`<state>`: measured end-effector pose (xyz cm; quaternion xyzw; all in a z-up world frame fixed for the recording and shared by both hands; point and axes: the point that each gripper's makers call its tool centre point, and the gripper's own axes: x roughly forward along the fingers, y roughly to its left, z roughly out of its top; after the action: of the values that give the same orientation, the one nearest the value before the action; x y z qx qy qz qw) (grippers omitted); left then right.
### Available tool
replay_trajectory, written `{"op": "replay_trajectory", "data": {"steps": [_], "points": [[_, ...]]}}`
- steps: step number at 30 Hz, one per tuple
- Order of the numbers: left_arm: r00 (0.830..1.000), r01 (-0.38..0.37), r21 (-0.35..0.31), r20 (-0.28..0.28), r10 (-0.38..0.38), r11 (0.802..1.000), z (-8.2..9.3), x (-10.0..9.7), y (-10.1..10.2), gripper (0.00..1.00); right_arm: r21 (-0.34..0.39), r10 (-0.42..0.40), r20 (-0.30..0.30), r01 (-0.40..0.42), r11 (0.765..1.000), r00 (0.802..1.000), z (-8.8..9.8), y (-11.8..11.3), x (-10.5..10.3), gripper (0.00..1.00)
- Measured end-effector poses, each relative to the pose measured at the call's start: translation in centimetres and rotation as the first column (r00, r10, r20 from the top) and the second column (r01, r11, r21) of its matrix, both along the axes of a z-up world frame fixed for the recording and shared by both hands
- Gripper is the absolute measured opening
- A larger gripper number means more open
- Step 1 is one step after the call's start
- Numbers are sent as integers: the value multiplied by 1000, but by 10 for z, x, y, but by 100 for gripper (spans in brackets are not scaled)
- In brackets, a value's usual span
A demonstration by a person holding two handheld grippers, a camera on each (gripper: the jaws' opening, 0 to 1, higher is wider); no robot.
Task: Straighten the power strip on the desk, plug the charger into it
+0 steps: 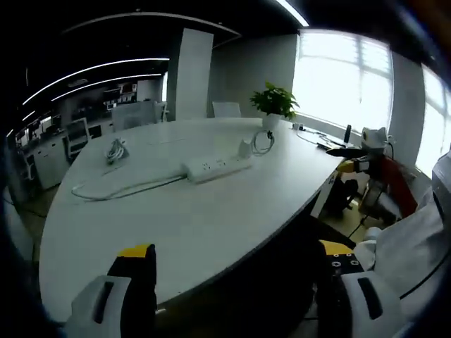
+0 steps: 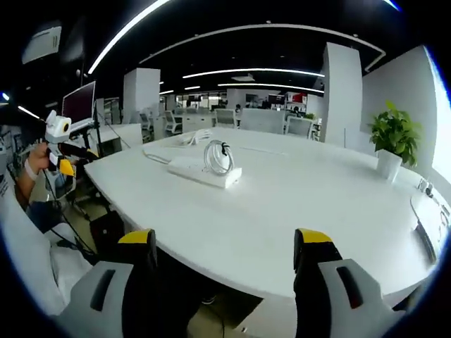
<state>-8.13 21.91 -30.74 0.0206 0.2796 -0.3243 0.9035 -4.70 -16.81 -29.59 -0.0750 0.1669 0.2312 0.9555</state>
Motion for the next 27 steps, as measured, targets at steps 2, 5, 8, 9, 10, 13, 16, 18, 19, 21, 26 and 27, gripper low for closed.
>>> {"op": "replay_trajectory", "data": {"steps": [2, 5, 8, 9, 10, 13, 16, 18, 19, 21, 26, 27], "points": [[1000, -8, -7, 4, 8, 1000, 0, -4, 3, 94, 14, -6, 3, 6, 1000, 1000, -1, 1, -6, 77], [1000, -15, -9, 1, 16, 1000, -1, -10, 4, 94, 30, -5, 7, 5, 1000, 1000, -1, 6, -14, 77], [1000, -19, -11, 9, 19, 1000, 0, -19, 4, 94, 40, -6, 18, 5, 999, 1000, -1, 10, -22, 77], [1000, -19, -15, 11, 19, 1000, 0, -22, 3, 94, 43, -6, 20, 5, 999, 1000, -1, 11, -25, 77], [1000, -16, -17, 14, 16, 1000, 0, -25, 1, 94, 46, -6, 22, 5, 999, 1000, -1, 12, -27, 77], [1000, -3, -15, 21, 3, 1000, 0, -34, -2, 94, 50, -3, 26, 2, 999, 1000, -1, 14, -34, 77], [1000, 0, -21, 31, 1, 1000, 2, -40, -3, 94, 57, -3, 41, 1, 998, 999, 4, 15, -40, 77], [999, -2, -31, 37, 3, 1000, 3, -43, -3, 93, 64, -4, 51, 1, 998, 999, 8, 16, -45, 77], [999, -1, -34, 37, 2, 999, 4, -44, -3, 93, 64, -4, 53, 0, 998, 999, 8, 16, -45, 77], [999, 0, -38, 47, 2, 999, 6, -46, -4, 93, 69, -1, 73, -4, 998, 997, 13, 18, -49, 77], [998, 17, -40, 66, -14, 999, 12, -52, -8, 93, 88, -2, 83, -6, 996, 997, 15, 21, -58, 77], [997, 22, -40, 69, -19, 999, 12, -53, -9, 93, 91, -2, 86, -5, 996, 996, 15, 22, -59, 77]]}}
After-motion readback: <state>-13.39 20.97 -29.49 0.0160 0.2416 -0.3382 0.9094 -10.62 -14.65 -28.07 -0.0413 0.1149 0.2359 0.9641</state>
